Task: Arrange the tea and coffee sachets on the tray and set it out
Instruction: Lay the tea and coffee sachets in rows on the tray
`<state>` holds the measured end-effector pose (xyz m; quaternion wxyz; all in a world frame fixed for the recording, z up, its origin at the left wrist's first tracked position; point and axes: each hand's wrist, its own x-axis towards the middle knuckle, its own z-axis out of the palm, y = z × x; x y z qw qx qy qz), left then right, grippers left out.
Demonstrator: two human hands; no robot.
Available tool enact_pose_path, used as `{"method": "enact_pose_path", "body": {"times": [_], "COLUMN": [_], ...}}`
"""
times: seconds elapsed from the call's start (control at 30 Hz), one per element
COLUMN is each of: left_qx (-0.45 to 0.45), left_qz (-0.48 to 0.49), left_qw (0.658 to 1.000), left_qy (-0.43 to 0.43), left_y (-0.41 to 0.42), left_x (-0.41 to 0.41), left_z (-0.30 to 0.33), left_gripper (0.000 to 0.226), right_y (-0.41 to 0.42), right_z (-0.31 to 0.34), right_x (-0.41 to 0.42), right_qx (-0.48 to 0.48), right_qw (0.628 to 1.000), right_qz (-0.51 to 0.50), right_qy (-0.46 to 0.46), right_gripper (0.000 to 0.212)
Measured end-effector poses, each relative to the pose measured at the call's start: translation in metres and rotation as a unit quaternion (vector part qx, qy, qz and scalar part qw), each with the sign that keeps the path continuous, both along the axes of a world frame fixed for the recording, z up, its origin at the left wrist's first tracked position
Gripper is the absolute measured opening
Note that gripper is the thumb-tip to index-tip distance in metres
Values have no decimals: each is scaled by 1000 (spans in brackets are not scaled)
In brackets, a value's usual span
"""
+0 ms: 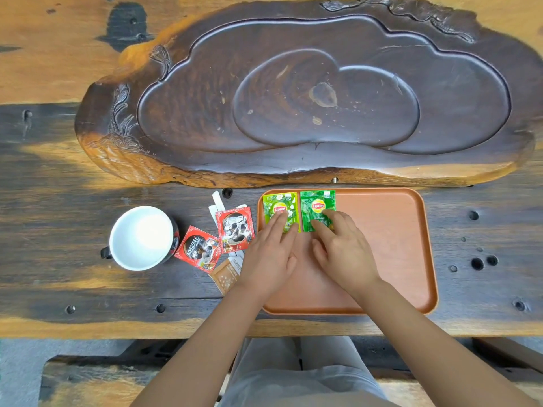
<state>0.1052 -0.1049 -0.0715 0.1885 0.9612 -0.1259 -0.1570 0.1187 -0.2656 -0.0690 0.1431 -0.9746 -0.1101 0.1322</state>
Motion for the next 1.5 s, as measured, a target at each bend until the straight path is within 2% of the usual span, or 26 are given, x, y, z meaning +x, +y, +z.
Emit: {"method": "enact_pose_path", "body": {"times": [0.43,0.53,0.6,0.7,0.8,0.9,1.0,1.27,1.5], "left_qx": [-20,-43,-64,-71,-34,13,45,55,47], "left_qz": [11,27,84,238,320,303,285,322,355], "left_qw": [1000,998,992,964,945,952,958,945,934], "left_qy": [-6,-31,-61,-94,-65,-26,-7,-20,-10], "left_y": [1,2,11,39,70,88,95,101,97], "left_x": [1,-1,-8,-30,-54,-62,-62,-69,-68], "left_z": [0,9,18,26,20,11,5,7,10], "left_gripper": [51,47,41,35,36,40,41,34,48], "right_y": [2,6,13,34,63,89,104,106,107], "right_z": [4,10,15,20,14,5,-5,-14,-12], "right_x": [-1,-1,-1,-1,1,8,15,13,10], "right_qx": [-7,15,40,70,71,52,31,45,46], "right_qw": [1000,1000,998,992,986,978,973,967,966], "right_qz": [-1,-11,-8,43,128,192,224,234,239], "right_qy": [10,-14,-50,-94,-86,-62,-45,-87,-89], "right_gripper": [43,41,37,31,40,53,56,37,31]}}
